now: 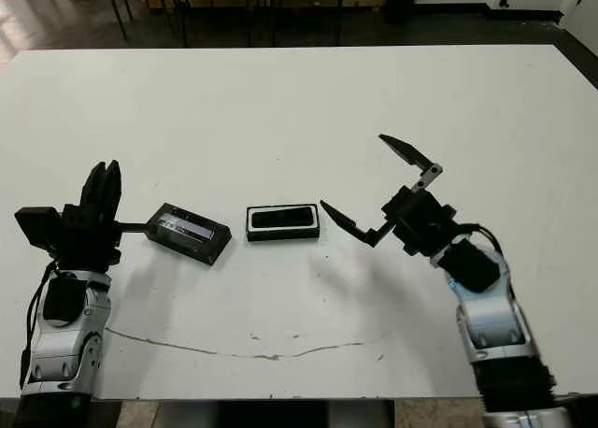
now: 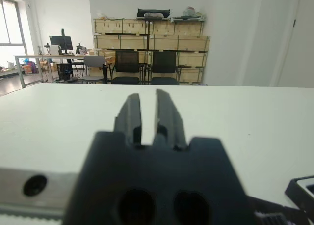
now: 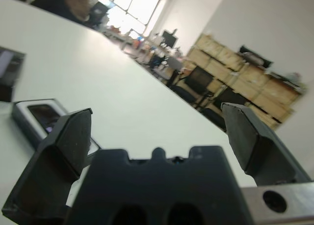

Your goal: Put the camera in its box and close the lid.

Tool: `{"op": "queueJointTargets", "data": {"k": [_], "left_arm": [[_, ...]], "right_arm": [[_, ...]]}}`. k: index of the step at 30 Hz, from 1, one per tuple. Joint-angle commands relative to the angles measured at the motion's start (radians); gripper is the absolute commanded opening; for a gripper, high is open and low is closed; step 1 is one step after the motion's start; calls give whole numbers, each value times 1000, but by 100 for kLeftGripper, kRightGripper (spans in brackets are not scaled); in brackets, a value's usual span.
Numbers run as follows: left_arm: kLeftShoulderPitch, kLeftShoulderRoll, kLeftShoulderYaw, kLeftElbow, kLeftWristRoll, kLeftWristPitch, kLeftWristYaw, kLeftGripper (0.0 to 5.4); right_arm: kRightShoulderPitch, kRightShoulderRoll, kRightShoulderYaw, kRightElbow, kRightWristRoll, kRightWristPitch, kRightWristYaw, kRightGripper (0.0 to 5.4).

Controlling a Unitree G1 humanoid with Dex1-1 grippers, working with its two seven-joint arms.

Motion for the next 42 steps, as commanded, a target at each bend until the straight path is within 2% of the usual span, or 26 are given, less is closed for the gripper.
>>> {"op": "queueJointTargets", "data": {"k": [1,6,8,16,23,28,32,42], "left_arm": [[-4,14,6,23,1,14,-2,0],[-26,10,6,34,-12,16,-5,0],[-34,9,2,33,-11,20,-4,0],[-47,-3,-15,38,-14,17,-11,0],[-50,-8,-30,41,2,11,0,0],[-55,-10,-31,33,1,25,7,0],[-54,-5,-32,27,7,29,11,0],[-41,-14,-38,27,5,19,8,0]], "right_arm": [[23,59,-3,29,-15,-10,-82,498],[8,106,24,57,-52,-5,-143,387],[-2,116,45,55,-93,5,-170,341],[-56,142,125,42,-215,92,-211,160],[-118,162,168,88,-275,140,-236,3],[-165,169,197,129,-327,204,-248,1],[-189,171,212,155,-332,243,-236,1],[-159,135,246,192,-321,254,-170,1]]}}
